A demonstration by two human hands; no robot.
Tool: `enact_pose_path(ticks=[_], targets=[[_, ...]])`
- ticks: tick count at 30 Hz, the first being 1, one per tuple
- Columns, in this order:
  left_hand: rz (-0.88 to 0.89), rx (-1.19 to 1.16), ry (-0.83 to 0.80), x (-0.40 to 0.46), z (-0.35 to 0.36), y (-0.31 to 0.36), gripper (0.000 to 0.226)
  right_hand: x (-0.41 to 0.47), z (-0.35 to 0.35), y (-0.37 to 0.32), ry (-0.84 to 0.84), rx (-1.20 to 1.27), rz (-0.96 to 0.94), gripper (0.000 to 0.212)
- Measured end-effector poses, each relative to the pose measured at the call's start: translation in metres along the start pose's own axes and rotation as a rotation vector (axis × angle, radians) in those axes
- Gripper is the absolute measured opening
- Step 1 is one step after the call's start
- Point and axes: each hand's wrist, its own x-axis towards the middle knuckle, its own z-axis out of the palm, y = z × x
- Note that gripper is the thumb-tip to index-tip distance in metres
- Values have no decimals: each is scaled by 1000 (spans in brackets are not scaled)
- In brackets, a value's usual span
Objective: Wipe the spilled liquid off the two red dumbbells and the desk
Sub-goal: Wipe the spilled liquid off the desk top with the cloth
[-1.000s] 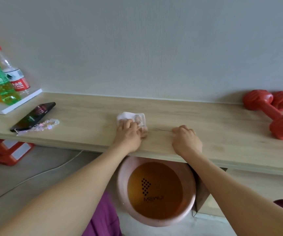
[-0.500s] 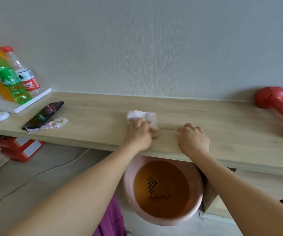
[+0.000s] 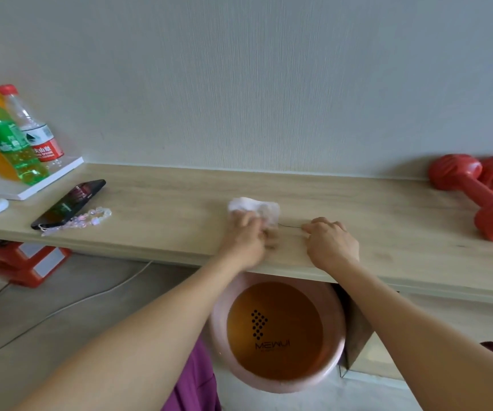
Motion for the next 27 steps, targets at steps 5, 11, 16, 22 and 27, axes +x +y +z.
enact_pose_path(ticks=[5, 11, 16, 22, 27], targets=[[235, -61, -157, -8, -17, -19, 45, -2, -10, 10, 13, 246, 55, 49], [-237, 151, 55, 26, -3, -10, 43, -30, -23, 54, 199, 369, 184, 51], [288, -152, -150, -5, 56, 121, 39, -43, -32, 100, 288, 386, 368, 44], [435, -202, -295, -11, 33, 103, 45, -53, -30, 107, 295, 408, 392, 44], [-150, -77, -18, 14, -4, 24, 31, -57, -28, 75, 170, 319, 234, 49]])
